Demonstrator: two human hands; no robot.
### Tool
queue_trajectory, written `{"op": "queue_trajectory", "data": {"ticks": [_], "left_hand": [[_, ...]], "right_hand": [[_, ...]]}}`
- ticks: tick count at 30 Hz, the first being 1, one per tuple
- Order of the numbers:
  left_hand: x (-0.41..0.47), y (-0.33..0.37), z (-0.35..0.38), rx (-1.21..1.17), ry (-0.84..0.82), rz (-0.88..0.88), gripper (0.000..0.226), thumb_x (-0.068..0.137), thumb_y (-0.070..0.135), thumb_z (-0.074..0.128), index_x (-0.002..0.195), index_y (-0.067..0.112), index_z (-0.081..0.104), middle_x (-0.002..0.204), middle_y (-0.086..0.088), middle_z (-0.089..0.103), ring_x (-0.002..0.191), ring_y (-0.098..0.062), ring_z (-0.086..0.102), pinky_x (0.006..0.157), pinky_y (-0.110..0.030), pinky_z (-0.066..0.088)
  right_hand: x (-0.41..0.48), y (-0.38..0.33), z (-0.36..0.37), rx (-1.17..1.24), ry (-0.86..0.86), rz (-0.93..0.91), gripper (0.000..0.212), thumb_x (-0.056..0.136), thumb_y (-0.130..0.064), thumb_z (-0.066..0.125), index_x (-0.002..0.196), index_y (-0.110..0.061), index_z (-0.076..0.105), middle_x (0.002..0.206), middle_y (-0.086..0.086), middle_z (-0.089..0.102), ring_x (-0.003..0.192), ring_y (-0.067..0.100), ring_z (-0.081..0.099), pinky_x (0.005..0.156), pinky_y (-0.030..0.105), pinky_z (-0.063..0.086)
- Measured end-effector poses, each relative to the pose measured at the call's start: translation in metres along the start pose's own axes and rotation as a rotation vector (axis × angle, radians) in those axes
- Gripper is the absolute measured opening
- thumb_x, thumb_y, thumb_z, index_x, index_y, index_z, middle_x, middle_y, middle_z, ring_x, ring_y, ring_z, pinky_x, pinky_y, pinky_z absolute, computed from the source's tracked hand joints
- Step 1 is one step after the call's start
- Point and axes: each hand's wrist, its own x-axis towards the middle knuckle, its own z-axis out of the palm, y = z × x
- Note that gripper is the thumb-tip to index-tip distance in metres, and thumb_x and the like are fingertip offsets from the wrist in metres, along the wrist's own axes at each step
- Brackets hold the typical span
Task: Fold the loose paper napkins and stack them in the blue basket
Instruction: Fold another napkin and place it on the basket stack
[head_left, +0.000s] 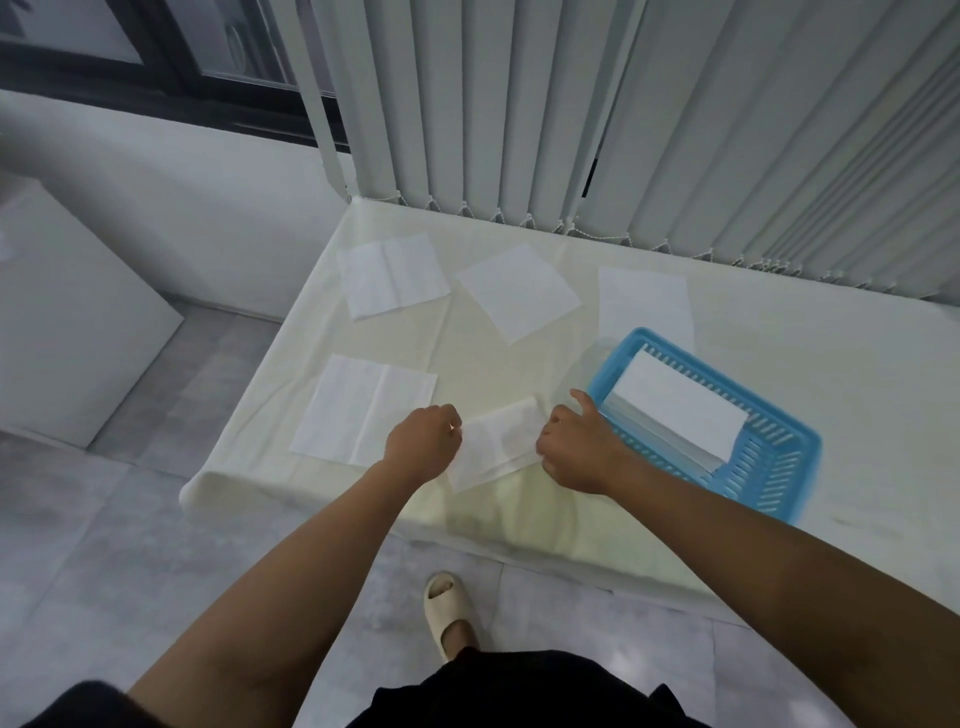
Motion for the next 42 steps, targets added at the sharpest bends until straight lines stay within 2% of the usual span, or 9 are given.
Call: {"op": "queue_trajectory", "data": {"ticks": [5, 13, 19, 23, 28, 33, 37, 39, 42], "left_hand": [[0.011, -0.001, 0.007, 0.054, 0.014, 0.003, 0.031, 0.098, 0.030, 0.044, 0.125, 0.020, 0.055, 0.119, -0.002, 0.059, 0.117, -0.022, 0.049, 0.090, -0.035, 0.046], [0.012, -0.007, 0.007, 0.094, -0.008, 0.159, 0.028, 0.096, 0.025, 0.048, 0.120, 0.026, 0.062, 0.118, 0.002, 0.057, 0.116, -0.018, 0.049, 0.086, -0.032, 0.047], [0.009, -0.016, 0.008, 0.161, -0.020, 0.269, 0.025, 0.093, 0.020, 0.052, 0.111, 0.026, 0.068, 0.117, 0.004, 0.057, 0.110, -0.017, 0.051, 0.078, -0.027, 0.044], [0.010, -0.020, 0.009, 0.148, 0.017, 0.235, 0.019, 0.090, 0.019, 0.054, 0.104, 0.020, 0.067, 0.115, 0.002, 0.058, 0.106, -0.020, 0.054, 0.075, -0.030, 0.046], [0.012, -0.017, 0.009, 0.099, 0.069, 0.142, 0.024, 0.095, 0.024, 0.048, 0.116, 0.021, 0.059, 0.113, 0.003, 0.058, 0.107, -0.019, 0.053, 0.075, -0.030, 0.046], [0.013, -0.015, 0.011, 0.135, -0.017, 0.169, 0.039, 0.095, 0.025, 0.047, 0.134, 0.029, 0.049, 0.121, 0.001, 0.052, 0.114, -0.019, 0.048, 0.080, -0.028, 0.043], [0.015, -0.015, 0.012, 0.187, -0.066, 0.243, 0.049, 0.094, 0.017, 0.045, 0.140, 0.032, 0.043, 0.126, -0.002, 0.048, 0.117, -0.021, 0.046, 0.086, -0.030, 0.044], [0.016, -0.014, 0.011, 0.206, -0.073, 0.271, 0.054, 0.091, 0.013, 0.045, 0.141, 0.033, 0.042, 0.127, -0.003, 0.047, 0.117, -0.022, 0.046, 0.086, -0.031, 0.044], [0.017, -0.012, 0.011, 0.228, -0.079, 0.308, 0.062, 0.086, 0.007, 0.043, 0.143, 0.033, 0.041, 0.127, -0.004, 0.046, 0.117, -0.023, 0.046, 0.084, -0.031, 0.041]], "right_hand": [[0.001, -0.001, 0.000, 0.043, 0.010, 0.048, 0.028, 0.091, -0.026, 0.039, 0.086, -0.020, 0.066, 0.092, 0.003, 0.069, 0.105, 0.024, 0.055, 0.112, 0.054, 0.014], [0.016, 0.003, 0.006, 0.186, 0.165, 0.159, 0.043, 0.090, -0.017, 0.044, 0.133, -0.018, 0.051, 0.137, 0.003, 0.054, 0.122, 0.027, 0.048, 0.107, 0.045, 0.029], [0.030, -0.009, 0.003, 0.187, 0.055, 0.135, 0.044, 0.096, -0.023, 0.037, 0.139, -0.018, 0.045, 0.150, 0.002, 0.039, 0.136, 0.027, 0.034, 0.115, 0.048, 0.016], [0.034, -0.012, 0.000, 0.154, 0.042, 0.152, 0.039, 0.095, -0.027, 0.036, 0.127, -0.020, 0.058, 0.139, -0.001, 0.053, 0.130, 0.024, 0.041, 0.114, 0.051, 0.011], [0.036, -0.008, -0.004, 0.107, 0.050, 0.196, 0.036, 0.094, -0.032, 0.036, 0.101, -0.021, 0.070, 0.109, -0.003, 0.069, 0.111, 0.020, 0.052, 0.112, 0.051, 0.012], [0.034, -0.006, -0.006, 0.128, 0.070, 0.196, 0.040, 0.092, -0.033, 0.035, 0.073, -0.018, 0.067, 0.081, -0.002, 0.068, 0.098, 0.017, 0.054, 0.111, 0.047, 0.016], [0.032, -0.001, -0.004, 0.167, 0.032, 0.180, 0.040, 0.091, -0.033, 0.034, 0.064, -0.017, 0.059, 0.070, -0.002, 0.059, 0.088, 0.016, 0.053, 0.109, 0.044, 0.023], [0.033, 0.001, -0.002, 0.220, 0.045, 0.192, 0.037, 0.091, -0.031, 0.035, 0.071, -0.017, 0.063, 0.074, -0.002, 0.061, 0.087, 0.017, 0.054, 0.103, 0.042, 0.030], [0.035, 0.005, 0.002, 0.313, 0.152, 0.206, 0.034, 0.092, -0.019, 0.040, 0.116, -0.020, 0.065, 0.116, 0.000, 0.066, 0.108, 0.022, 0.053, 0.098, 0.039, 0.032]]}}
